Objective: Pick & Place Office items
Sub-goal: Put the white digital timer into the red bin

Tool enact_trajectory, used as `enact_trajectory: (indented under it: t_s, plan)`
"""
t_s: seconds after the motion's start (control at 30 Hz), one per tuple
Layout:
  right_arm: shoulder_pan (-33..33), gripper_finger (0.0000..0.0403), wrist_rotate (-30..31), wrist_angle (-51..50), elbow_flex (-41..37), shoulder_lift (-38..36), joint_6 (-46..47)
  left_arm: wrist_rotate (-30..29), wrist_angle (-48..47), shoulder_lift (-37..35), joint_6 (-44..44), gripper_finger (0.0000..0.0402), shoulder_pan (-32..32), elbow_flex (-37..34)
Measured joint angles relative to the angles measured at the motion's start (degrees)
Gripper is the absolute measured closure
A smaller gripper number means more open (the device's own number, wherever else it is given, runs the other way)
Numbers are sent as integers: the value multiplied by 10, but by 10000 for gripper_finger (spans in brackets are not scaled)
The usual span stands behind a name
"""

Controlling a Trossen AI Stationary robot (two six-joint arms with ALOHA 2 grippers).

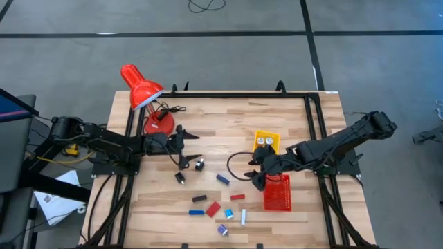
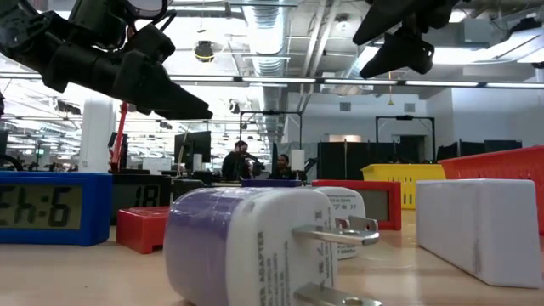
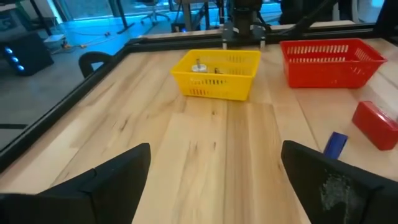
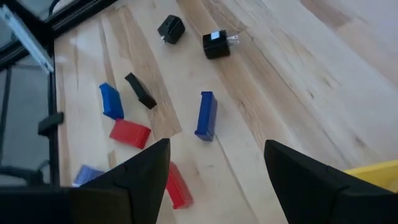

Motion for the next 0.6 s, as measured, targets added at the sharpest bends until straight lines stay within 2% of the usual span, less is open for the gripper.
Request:
enact_trajectory:
  t_s: [0.07,0.2,0.4,0.6]
  plan:
    - [3,150,-3,10,0,6,5,0,-1,0,0,42,-2,0]
    - [13,150,-57,44,3,19,8,0,0,0,0,41,-2,0]
    - [22,158,-94,-59,53,65,169,0,16,0,0,43,-2,0]
    - [46,165,-187,-118,141,164,294,0,20,-1,-4,41,-2,0]
